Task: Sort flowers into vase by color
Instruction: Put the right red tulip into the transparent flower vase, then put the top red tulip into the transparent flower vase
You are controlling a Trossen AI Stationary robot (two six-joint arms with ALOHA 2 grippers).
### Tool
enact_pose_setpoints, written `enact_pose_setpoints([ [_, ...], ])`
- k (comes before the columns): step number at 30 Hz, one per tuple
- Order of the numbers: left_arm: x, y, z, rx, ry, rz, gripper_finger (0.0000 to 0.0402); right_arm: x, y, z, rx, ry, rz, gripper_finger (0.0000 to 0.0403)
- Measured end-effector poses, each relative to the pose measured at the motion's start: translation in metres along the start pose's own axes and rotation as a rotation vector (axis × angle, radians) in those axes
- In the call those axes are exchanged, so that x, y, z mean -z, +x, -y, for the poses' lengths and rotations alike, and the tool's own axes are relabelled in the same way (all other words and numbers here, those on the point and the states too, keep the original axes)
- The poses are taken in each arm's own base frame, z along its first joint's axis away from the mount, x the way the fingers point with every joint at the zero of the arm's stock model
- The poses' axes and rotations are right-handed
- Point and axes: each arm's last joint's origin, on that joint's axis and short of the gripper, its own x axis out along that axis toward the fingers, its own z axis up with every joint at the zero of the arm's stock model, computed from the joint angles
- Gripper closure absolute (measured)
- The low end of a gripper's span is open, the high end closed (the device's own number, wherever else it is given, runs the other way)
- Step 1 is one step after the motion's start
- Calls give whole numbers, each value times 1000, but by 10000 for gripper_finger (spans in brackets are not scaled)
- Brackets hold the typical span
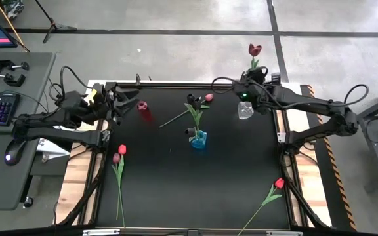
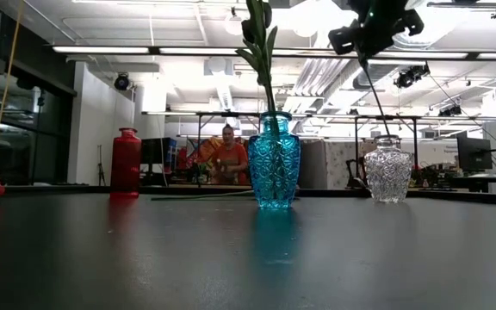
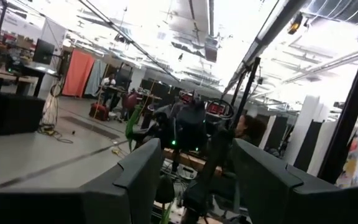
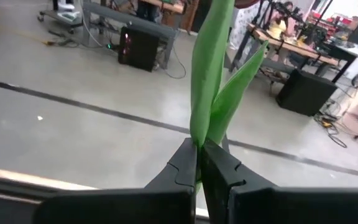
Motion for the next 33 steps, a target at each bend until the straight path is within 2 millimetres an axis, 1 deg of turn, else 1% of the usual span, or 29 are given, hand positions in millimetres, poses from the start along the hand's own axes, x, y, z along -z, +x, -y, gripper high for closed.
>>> enact_pose_setpoints([
  [3,0,0,0,-11,-40,8,216,3,1,-2,4,41,-13,403],
  [9,-1,0,-2,-67,-46,26,216,8,0,-2,-3,94,-37,403],
  [16,-1,0,-3,-108,-45,35,216,23,-2,5,-43,130,-195,402],
  [18,0,0,-4,-128,-21,31,216,27,-3,7,-61,119,-246,394],
  [21,2,3,-4,-144,11,23,216,30,-3,7,-102,99,-313,363],
  [25,7,8,-5,-176,32,3,216,32,-4,6,-164,101,-393,295],
  [29,12,14,-6,-217,4,-5,216,35,-4,4,-245,107,-508,228],
  [31,14,16,-7,-228,0,-14,216,37,-5,5,-264,95,-549,205],
  [33,16,18,-7,-239,0,-17,216,39,-6,5,-301,104,-628,192],
])
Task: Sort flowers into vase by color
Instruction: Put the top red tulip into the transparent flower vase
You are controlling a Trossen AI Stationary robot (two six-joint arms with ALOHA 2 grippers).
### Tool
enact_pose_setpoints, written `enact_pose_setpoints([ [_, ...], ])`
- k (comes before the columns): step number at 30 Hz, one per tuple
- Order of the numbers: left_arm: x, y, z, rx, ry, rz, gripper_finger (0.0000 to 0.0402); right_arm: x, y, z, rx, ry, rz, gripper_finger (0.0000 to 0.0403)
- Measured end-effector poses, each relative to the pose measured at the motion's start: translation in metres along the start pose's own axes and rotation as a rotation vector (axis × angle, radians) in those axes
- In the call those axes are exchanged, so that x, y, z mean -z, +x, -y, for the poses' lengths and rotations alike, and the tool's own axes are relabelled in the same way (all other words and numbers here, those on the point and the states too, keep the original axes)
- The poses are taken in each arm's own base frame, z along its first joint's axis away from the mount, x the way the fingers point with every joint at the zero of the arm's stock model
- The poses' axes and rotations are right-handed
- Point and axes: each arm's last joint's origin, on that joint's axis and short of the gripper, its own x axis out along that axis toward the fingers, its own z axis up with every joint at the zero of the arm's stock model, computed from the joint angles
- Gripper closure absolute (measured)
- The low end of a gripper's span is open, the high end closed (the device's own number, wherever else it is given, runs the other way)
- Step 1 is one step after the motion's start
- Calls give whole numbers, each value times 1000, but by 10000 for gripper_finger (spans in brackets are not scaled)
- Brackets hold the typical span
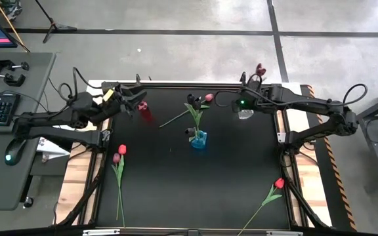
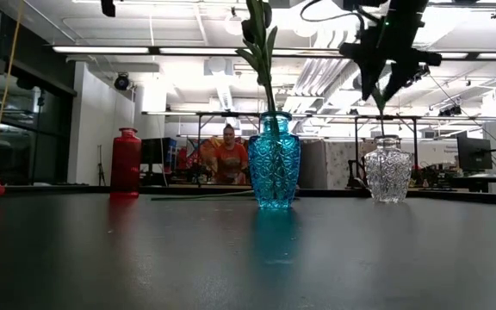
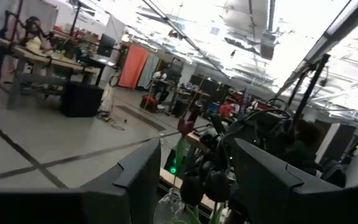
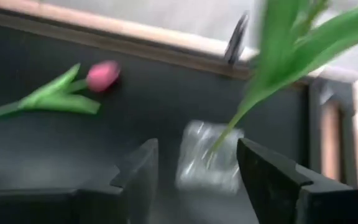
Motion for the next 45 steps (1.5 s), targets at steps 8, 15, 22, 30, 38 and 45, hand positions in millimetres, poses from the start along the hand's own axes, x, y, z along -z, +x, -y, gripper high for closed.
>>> enact_pose_setpoints([
  [8,0,0,-3,-88,-43,25,216,16,0,-16,-169,27,-272,187],
  [15,-3,3,-15,-166,-6,-59,216,19,41,-67,-241,177,-316,187],
  [22,-25,2,-25,-150,64,-178,216,0,86,-88,-290,488,-301,187],
  [30,-40,2,-30,-154,121,-151,216,-22,96,-86,-338,778,-218,187],
  [38,-39,7,-36,-183,59,-153,216,-30,133,-87,-306,952,-268,187],
  [45,-36,13,-38,-191,39,-172,216,-35,188,-93,-364,1059,-364,187],
])
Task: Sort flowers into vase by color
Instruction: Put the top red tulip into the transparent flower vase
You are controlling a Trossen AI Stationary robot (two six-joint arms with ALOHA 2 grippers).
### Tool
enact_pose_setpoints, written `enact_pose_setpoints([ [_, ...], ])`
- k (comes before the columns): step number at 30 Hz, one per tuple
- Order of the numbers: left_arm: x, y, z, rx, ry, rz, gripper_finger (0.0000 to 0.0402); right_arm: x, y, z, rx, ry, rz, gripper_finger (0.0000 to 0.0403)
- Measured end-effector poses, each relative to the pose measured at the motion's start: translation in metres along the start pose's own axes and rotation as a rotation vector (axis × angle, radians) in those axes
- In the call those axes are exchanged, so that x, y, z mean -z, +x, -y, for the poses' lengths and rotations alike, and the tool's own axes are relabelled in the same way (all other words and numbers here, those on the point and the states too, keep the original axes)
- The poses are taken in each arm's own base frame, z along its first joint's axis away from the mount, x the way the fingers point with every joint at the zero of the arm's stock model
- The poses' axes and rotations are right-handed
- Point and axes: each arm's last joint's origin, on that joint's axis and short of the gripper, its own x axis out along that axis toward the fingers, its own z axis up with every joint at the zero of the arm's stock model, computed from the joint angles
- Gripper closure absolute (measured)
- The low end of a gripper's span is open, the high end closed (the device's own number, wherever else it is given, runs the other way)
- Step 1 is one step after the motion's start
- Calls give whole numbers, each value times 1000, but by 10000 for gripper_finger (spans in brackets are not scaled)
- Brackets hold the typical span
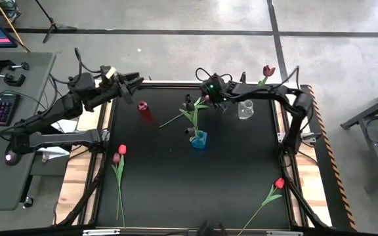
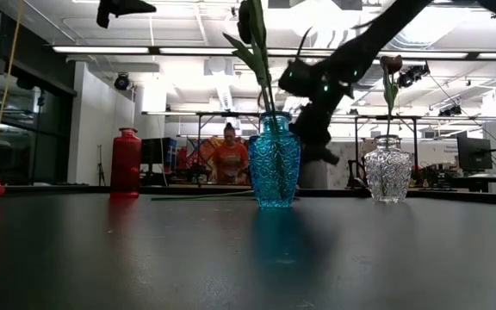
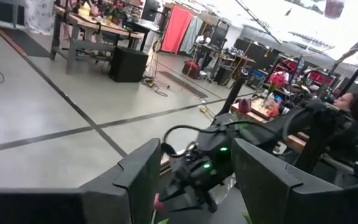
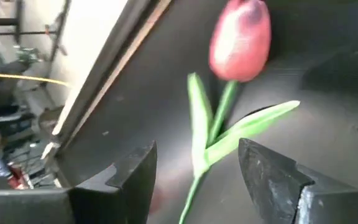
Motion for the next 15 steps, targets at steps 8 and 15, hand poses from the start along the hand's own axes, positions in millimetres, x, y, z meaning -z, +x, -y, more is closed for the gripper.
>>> enact_pose_setpoints([
  [8,0,0,0,1,6,-4,216,-13,17,8,65,100,-29,187],
  [15,1,1,0,-2,12,-13,216,-26,25,13,103,155,-34,203],
])
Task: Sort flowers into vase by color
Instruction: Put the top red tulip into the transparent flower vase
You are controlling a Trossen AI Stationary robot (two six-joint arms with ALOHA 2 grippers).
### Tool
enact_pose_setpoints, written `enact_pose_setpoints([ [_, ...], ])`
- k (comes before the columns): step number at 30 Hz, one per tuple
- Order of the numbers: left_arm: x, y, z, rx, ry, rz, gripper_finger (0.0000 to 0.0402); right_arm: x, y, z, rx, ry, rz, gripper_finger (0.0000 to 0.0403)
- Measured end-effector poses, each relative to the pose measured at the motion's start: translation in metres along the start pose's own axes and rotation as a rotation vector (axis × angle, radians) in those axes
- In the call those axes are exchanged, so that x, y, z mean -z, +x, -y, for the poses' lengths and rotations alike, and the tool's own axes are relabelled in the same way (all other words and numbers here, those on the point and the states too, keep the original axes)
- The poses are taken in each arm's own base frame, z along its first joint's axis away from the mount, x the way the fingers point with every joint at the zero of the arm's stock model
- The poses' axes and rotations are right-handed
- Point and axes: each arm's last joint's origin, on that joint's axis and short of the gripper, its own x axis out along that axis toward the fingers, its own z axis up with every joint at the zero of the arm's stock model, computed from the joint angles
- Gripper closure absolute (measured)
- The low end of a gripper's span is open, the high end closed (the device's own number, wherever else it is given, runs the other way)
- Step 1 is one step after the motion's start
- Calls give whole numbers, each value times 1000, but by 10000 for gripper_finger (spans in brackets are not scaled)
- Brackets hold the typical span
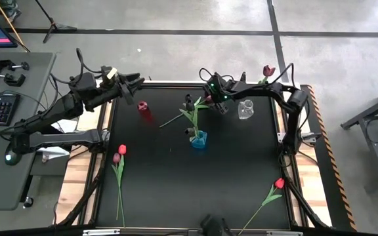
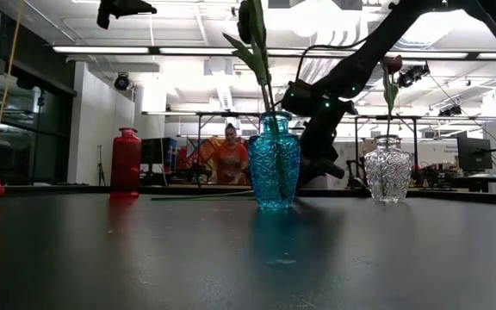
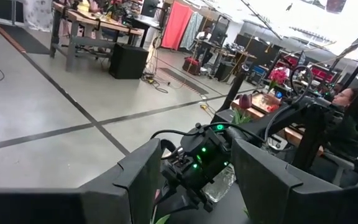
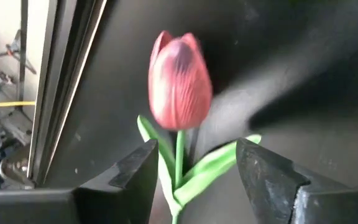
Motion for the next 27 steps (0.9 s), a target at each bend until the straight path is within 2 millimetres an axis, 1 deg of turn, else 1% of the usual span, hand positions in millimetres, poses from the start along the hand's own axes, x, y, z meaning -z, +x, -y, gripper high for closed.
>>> enact_pose_setpoints([
  [7,2,0,-1,-9,-1,-24,216,1,1,-3,-29,6,-14,249],
  [10,2,0,-1,-9,-3,-25,216,2,1,-5,-58,4,-10,263],
  [14,3,0,-1,-9,-3,-27,216,2,5,-5,-69,14,9,267],
  [21,4,0,-1,-14,-36,-39,216,2,29,-6,-77,12,-54,268],
  [23,4,0,-1,-14,-42,-39,216,3,30,-10,-84,2,-51,268],
  [27,4,0,-1,-15,-62,-39,216,-1,27,-12,-39,-17,-9,269],
])
